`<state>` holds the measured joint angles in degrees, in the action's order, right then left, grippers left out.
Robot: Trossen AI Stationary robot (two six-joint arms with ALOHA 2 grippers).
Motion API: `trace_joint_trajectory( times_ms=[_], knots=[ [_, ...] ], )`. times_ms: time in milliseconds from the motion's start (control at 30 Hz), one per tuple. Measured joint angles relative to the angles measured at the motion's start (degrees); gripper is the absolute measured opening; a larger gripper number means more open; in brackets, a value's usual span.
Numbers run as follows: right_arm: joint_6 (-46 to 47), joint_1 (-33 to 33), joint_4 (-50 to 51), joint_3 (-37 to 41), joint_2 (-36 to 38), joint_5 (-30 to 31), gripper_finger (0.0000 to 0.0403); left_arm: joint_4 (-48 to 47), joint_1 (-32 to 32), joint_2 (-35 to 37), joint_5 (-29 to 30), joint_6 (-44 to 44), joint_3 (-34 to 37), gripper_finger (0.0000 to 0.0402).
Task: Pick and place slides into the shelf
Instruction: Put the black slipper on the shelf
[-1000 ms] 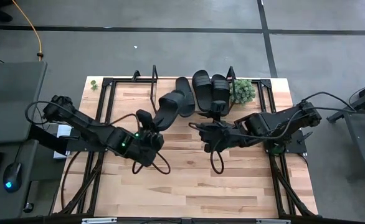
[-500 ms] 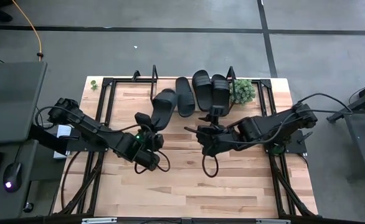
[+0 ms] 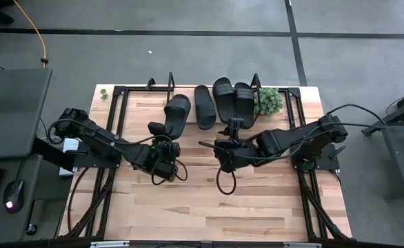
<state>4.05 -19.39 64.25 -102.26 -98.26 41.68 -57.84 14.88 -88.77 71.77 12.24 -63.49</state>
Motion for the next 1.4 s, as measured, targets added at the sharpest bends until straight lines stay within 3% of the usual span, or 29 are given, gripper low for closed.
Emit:
trace_joint_trajectory(
  times_ms=[333, 700, 1133, 1400],
  knots=[
    [0.1, 0.3, -1.5, 1.1, 0.1, -1.4, 0.0220, 4.1, -0.7, 0.0, -0.1, -2.0, 1.3, 0.0080],
    [-10.8, 1.8, -22.4, 23.1, 4.3, -3.0, 0.0220, 7.7, -3.8, -0.4, -1.7, -3.9, 1.3, 0.0080],
    [-7.9, 4.1, -24.4, 23.6, 7.0, -4.5, 0.0220, 15.3, -9.4, -6.5, -5.2, -11.8, 1.3, 0.0080],
    [-7.9, 4.2, -24.9, 23.6, 7.0, -5.3, 0.0220, 16.0, -11.5, -7.6, -6.1, -12.2, 1.4, 0.0080]
  ],
)
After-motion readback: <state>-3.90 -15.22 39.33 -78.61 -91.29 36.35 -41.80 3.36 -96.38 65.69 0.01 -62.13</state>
